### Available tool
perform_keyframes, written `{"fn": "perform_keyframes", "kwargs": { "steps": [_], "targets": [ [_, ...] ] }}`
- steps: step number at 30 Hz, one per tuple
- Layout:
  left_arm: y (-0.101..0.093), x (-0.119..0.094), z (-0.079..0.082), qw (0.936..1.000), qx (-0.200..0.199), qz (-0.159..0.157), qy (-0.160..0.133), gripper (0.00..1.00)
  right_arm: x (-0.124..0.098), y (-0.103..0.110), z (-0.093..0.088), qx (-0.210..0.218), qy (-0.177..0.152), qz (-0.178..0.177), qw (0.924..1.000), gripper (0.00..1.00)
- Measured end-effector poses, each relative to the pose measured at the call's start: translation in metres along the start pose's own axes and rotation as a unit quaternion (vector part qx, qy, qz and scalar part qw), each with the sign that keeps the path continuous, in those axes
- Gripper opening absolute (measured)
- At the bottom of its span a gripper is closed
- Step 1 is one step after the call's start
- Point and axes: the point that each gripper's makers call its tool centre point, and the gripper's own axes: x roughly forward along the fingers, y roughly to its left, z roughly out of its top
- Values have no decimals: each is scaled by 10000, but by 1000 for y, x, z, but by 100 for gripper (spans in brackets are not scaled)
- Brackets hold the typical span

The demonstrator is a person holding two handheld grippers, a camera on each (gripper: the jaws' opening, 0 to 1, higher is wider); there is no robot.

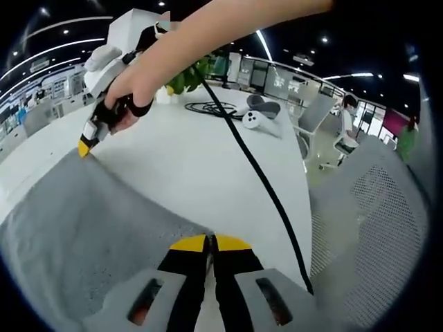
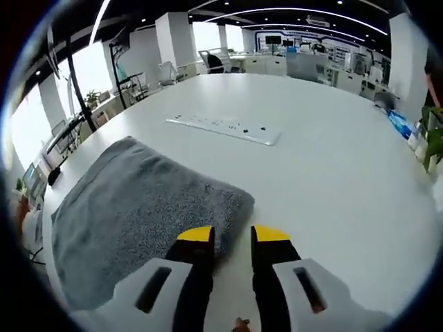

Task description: Fold the towel on the table until its edges align and the towel forms a compact rectangular stack.

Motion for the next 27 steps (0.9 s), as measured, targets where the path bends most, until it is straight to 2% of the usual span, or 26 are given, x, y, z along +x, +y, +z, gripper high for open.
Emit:
{"fn": "perform_keyframes", "kwargs": {
  "steps": [3,11,14,18,27],
  "targets": [
    [0,1,-3,10000,-61,4,13,3,1,-5,4,313,-136,-62,9994,16],
    [0,4,-5,9999,-86,-18,54,3,10,-7,-2,254,-47,-76,9996,11],
    [0,6,-7,9999,-99,-35,69,3,13,-7,-8,401,9,-49,9992,9],
    [0,5,-7,9999,-162,-31,52,3,16,-3,-7,644,-89,35,9979,2],
    [1,-4,0,9995,-255,124,-110,3,11,-1,1,492,-203,-81,9986,0]
  ]
}}
